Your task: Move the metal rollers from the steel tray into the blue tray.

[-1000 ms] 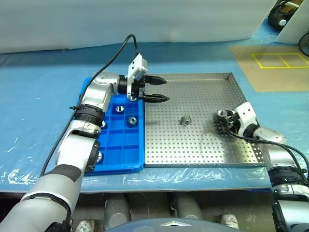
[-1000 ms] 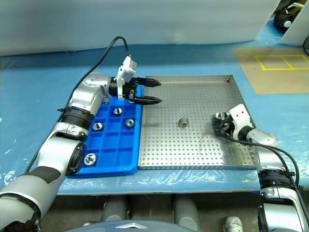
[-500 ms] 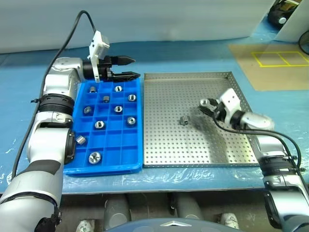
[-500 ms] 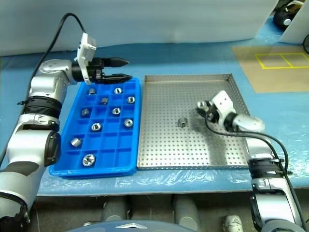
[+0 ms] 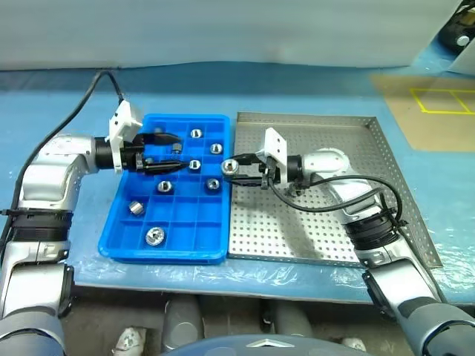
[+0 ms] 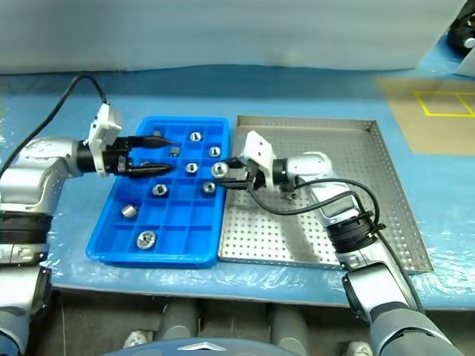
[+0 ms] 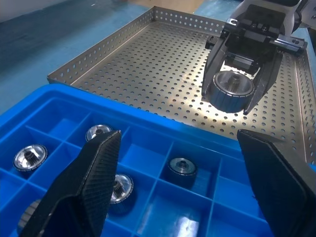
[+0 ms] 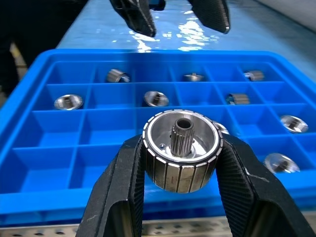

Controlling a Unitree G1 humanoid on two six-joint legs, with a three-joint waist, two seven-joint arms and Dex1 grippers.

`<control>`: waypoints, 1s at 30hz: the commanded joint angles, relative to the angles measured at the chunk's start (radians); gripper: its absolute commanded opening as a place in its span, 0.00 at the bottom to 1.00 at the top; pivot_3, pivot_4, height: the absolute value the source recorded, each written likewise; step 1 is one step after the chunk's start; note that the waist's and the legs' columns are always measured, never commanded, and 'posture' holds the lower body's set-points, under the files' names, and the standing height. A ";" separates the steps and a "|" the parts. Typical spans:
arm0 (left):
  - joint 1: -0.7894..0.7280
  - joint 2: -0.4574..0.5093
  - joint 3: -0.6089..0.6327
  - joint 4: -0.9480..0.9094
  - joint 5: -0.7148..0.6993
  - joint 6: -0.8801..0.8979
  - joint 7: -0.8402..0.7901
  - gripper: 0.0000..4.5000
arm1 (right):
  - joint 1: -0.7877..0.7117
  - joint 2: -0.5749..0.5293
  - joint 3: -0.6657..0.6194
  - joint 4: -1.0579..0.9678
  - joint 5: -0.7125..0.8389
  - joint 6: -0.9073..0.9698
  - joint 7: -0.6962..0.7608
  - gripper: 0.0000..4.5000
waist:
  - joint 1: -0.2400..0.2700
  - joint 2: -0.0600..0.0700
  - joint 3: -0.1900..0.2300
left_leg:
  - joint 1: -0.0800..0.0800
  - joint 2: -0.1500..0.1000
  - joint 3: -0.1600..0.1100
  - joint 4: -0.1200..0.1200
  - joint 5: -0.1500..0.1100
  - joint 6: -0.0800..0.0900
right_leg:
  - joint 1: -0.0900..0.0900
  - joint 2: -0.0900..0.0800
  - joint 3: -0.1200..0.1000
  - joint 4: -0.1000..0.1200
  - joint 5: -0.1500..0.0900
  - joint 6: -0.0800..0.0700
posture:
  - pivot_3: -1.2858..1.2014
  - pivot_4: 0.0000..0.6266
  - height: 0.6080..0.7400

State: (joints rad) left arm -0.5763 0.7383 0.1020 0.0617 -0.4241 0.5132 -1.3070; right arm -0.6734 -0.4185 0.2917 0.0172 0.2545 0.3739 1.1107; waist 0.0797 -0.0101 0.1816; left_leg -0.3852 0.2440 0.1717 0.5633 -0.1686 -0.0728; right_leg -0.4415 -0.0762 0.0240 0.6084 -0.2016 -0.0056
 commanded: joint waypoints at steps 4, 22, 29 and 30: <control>0.073 0.030 0.045 -0.170 -0.090 0.094 0.069 0.89 | 0.028 0.003 0.049 -0.157 0.089 0.100 0.080 0.36 | 0.012 0.000 0.000 | 0.001 0.000 -0.002 0.000 0.002 -0.003 | 0.000 0.000 0.000 0.001 0.000 0.000 | 0.54 0.24 1.00; 0.135 0.084 0.047 -0.270 -0.196 0.028 -0.049 0.89 | 0.077 0.076 0.131 -0.094 0.076 0.123 0.067 0.36 | 0.015 0.000 0.000 | 0.003 0.001 -0.002 0.000 0.004 -0.007 | 0.000 0.001 0.000 0.004 0.000 0.000 | 0.55 0.24 1.00; 0.325 0.235 0.083 -0.400 -0.249 0.015 -0.198 0.89 | 0.087 0.045 0.152 -0.058 0.053 0.087 0.114 0.36 | 0.017 -0.001 0.000 | 0.004 0.001 -0.002 -0.001 0.004 -0.006 | -0.001 0.001 0.000 0.004 -0.001 0.000 | 0.56 0.24 1.00; 0.344 0.246 0.085 -0.414 -0.253 0.009 -0.207 0.89 | 0.087 0.044 0.151 -0.057 0.055 0.087 0.118 0.36 | 0.017 -0.001 0.000 | 0.004 0.001 -0.002 -0.001 0.004 -0.006 | 0.000 0.001 0.000 0.004 -0.001 -0.001 | 0.56 0.24 1.00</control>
State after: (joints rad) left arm -0.2462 0.9613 0.1525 -0.2966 -0.6456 0.5473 -1.4817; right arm -0.5819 -0.3819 0.4433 -0.0182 0.2982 0.4840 1.2082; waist 0.0971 -0.0108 0.1811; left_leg -0.3816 0.2455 0.1693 0.5624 -0.1647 -0.0792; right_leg -0.4419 -0.0751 0.0236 0.6129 -0.2026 -0.0061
